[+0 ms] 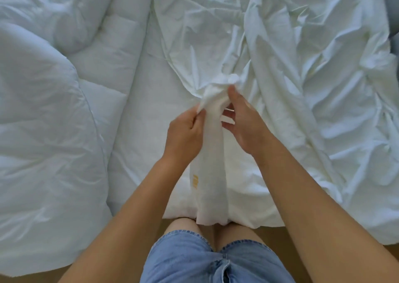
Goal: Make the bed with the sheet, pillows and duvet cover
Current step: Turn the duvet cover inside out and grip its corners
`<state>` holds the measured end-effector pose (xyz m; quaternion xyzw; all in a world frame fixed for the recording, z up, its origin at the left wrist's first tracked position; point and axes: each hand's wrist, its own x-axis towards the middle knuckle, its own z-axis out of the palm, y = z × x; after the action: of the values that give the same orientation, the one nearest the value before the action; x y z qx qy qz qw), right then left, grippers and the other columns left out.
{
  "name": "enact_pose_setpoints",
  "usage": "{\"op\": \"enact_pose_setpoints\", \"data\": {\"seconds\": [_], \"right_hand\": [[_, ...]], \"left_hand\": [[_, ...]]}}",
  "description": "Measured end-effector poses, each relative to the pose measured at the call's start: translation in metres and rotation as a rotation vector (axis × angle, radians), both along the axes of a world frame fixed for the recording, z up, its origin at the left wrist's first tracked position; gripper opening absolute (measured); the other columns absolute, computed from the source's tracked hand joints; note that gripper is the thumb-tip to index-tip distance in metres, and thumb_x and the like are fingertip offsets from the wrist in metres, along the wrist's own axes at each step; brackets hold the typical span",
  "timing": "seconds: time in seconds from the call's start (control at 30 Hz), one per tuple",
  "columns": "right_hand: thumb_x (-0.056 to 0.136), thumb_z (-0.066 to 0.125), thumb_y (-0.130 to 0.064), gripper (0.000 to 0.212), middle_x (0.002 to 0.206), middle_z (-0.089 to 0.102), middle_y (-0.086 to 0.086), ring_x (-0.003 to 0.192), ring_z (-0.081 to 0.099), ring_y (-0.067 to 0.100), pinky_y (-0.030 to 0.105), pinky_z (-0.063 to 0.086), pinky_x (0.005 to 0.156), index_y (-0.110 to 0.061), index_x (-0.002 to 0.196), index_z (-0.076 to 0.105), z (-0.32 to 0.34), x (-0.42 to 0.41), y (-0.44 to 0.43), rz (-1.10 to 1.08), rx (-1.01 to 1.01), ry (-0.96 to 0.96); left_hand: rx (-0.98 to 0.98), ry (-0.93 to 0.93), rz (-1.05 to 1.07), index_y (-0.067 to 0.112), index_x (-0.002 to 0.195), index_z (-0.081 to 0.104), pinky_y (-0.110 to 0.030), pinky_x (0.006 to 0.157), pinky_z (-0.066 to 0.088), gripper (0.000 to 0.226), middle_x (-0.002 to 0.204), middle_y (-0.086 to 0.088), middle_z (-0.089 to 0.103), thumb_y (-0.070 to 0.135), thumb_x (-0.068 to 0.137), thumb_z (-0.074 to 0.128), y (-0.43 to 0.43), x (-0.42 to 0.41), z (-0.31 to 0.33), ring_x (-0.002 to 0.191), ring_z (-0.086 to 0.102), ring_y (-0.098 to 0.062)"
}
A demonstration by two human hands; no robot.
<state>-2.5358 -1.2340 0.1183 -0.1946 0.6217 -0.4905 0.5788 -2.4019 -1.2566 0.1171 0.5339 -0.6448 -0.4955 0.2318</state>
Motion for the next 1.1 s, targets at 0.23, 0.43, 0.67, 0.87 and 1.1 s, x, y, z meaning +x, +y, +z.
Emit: {"op": "enact_pose_setpoints", "data": {"seconds": [0.23,0.43,0.67,0.87,1.1], "right_hand": [[0.089,0.06,-0.04,0.028,0.099,0.069,0.002,0.09,0.066,0.021,0.035,0.054,0.08,-0.017,0.106,0.063,0.013,0.036,0.056,0.308,0.002,0.206],[0.098,0.048,-0.024,0.031,0.076,0.053,0.011,0.067,0.048,0.018,0.033,0.041,0.061,0.005,0.091,0.054,0.017,0.049,0.071,0.179,-0.016,0.331],[0.091,0.057,-0.034,0.025,0.082,0.06,0.004,0.075,0.056,0.016,0.03,0.048,0.069,-0.01,0.085,0.057,-0.001,0.04,0.09,0.123,0.247,0.24],[0.085,0.054,-0.016,0.021,0.075,0.052,0.008,0.062,0.047,0.018,0.025,0.036,0.051,0.003,0.093,0.055,-0.01,0.045,0.096,0.256,0.379,0.377],[0.08,0.044,0.0,0.028,0.055,0.049,0.0,0.05,0.045,0.011,0.022,0.038,0.045,-0.016,0.058,0.051,-0.005,0.037,0.123,-0.091,0.282,0.035]], "left_hand": [[0.504,0.438,0.179,0.012,0.1,0.068,-0.036,0.065,0.058,0.025,0.082,-0.007,0.072,0.023,0.099,0.045,-0.009,0.016,0.037,0.076,0.07,-0.022],[0.516,0.501,0.143,0.022,0.113,0.063,-0.027,0.075,0.055,0.024,0.099,-0.001,0.07,0.03,0.097,0.047,0.024,0.026,0.021,0.093,0.066,-0.014],[0.326,-0.041,-0.184,0.033,0.084,0.056,-0.011,0.063,0.046,0.019,0.079,0.01,0.064,0.024,0.097,0.046,0.095,0.035,-0.015,0.074,0.061,-0.013],[-0.118,-0.375,-0.675,0.012,0.096,0.061,-0.032,0.061,0.038,0.02,0.079,-0.006,0.064,0.017,0.093,0.042,0.117,0.036,-0.022,0.071,0.054,-0.024],[0.922,0.287,0.154,0.013,0.102,0.065,-0.026,0.058,0.052,0.037,0.09,-0.005,0.069,0.045,0.093,0.049,0.083,0.03,-0.024,0.074,0.067,-0.015]]}}
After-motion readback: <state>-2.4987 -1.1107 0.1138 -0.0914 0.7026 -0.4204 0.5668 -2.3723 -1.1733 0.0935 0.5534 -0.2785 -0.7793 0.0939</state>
